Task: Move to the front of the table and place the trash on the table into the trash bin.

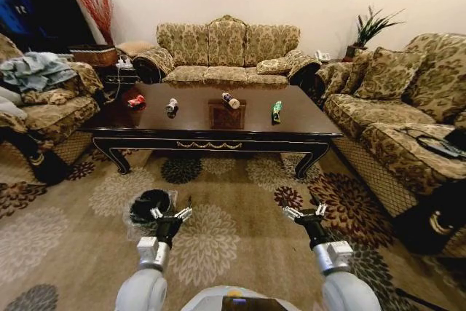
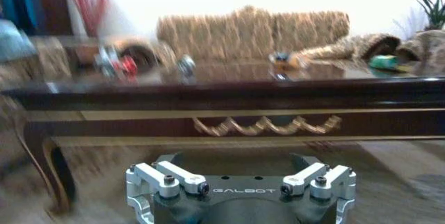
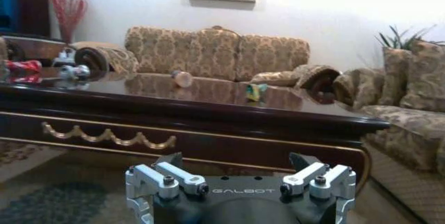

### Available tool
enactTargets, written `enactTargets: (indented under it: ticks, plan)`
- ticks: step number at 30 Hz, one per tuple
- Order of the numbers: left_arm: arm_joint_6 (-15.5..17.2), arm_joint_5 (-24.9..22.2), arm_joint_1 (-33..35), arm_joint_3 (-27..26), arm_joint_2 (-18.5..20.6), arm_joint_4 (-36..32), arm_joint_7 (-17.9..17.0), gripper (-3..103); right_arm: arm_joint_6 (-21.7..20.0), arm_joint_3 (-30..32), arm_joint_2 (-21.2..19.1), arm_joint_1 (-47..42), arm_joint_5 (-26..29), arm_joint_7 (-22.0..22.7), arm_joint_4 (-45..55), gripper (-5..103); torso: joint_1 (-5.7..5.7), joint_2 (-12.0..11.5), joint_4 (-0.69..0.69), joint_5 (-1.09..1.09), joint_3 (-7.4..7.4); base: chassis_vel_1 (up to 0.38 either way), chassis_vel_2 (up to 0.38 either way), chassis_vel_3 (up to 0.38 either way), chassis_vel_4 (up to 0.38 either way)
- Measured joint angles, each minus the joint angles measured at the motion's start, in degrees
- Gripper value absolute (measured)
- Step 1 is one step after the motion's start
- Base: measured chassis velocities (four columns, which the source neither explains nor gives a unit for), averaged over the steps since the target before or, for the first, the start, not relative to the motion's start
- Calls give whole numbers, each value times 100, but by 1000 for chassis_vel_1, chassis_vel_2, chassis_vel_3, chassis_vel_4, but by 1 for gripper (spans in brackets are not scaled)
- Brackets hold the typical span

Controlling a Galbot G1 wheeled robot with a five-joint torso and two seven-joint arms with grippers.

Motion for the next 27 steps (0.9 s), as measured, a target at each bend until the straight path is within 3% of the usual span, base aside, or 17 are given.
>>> enactTargets:
  ticks: [3,7,10,13,18,25,27]
  plan:
    - [-253,-200,-137,-462,379,57,20,100,-153,337,-326,133,426,-13,-13,100,0,0,-1,-4,0,0,0,0,0]
    - [-238,-261,-264,-712,516,-153,132,100,-340,317,-439,362,549,75,105,100,0,0,1,-1,0,0,0,0,0]
    - [-157,-462,-215,-568,455,-204,144,100,-327,205,-334,321,471,83,142,100,0,0,1,0,0,0,0,0,0]
    - [-148,-831,-196,-160,94,-175,-14,100,225,-48,-8,199,308,-62,17,100,0,0,-1,-1,0,0,0,0,0]
    - [-122,-822,-223,177,-168,-241,-94,100,569,-140,170,180,171,-261,-61,100,0,0,0,-1,0,0,0,0,0]
    - [-101,-766,-229,228,-191,-339,-119,103,653,-135,251,126,140,-322,-27,100,0,0,0,-1,0,0,0,0,0]
    - [-107,-684,-186,248,-201,-341,-119,99,701,-133,290,59,78,-336,-16,100,0,0,0,-1,0,0,0,0,0]
